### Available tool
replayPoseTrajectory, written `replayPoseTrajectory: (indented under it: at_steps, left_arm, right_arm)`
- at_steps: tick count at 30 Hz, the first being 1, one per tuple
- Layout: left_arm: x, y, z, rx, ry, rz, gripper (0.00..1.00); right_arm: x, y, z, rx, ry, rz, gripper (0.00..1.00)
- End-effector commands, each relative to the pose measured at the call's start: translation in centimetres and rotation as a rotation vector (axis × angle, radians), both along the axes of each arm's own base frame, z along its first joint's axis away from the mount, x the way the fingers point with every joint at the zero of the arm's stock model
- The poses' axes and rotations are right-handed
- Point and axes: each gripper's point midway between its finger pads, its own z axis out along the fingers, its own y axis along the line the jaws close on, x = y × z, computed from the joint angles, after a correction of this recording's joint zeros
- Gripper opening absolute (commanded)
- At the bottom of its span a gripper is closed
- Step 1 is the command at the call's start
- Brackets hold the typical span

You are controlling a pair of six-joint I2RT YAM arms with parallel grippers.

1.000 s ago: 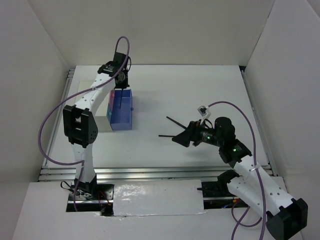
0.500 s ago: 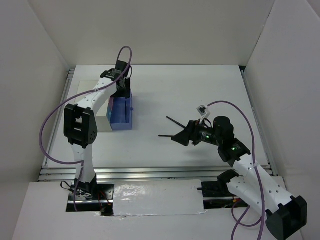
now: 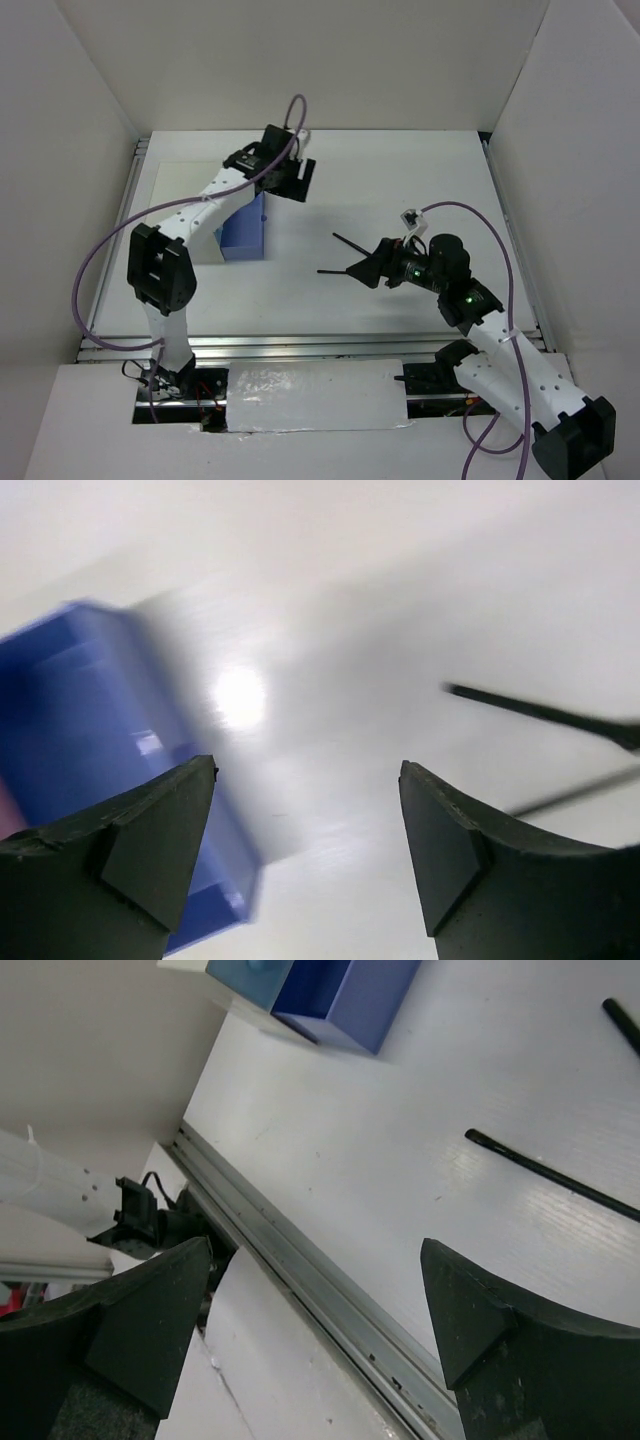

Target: Organize the makeup

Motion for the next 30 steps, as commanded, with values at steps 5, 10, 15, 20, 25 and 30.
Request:
replayPoseTrajectory:
  at_steps: [5, 10, 15, 20, 25, 30]
  left_arm:
    - [-2.9, -9.8, -3.1, -0.09, 0.037, -0.427, 0.86]
    - [-5.1, -13.4, -5.7, -0.009, -0.012, -0.808, 0.88]
    - [-5.6, -15.9, -5.8, 0.042, -0.105, -1.032, 0.9]
    - [-6.3, -17.6, -8.1, 0.172, -0.108, -1.156, 0.9]
    - [-6.2, -19.1, -10.2, 0.312, -0.136, -1.206, 0.9]
    - [-5.9, -19.5, -11.4, 0.333, -0.121, -1.206, 0.89]
  right_arm:
    - [0.8, -3.0, 5.5, 0.02, -0.191, -0.191, 0.97]
    - [0.4, -5.1, 6.8, 0.007, -0.241, -0.28, 1.0]
    - [-0.4, -5.7, 8.0, 0.004, -0.268, -0.289, 1.0]
    - [-1.2, -6.1, 8.5, 0.001, -0.281, -0.288, 1.0]
    - [-1.8, -6.6, 9.1, 0.006, -0.298, -0.3, 1.0]
    - [-2.0, -6.9, 9.1, 0.003, -0.302, -0.31, 1.0]
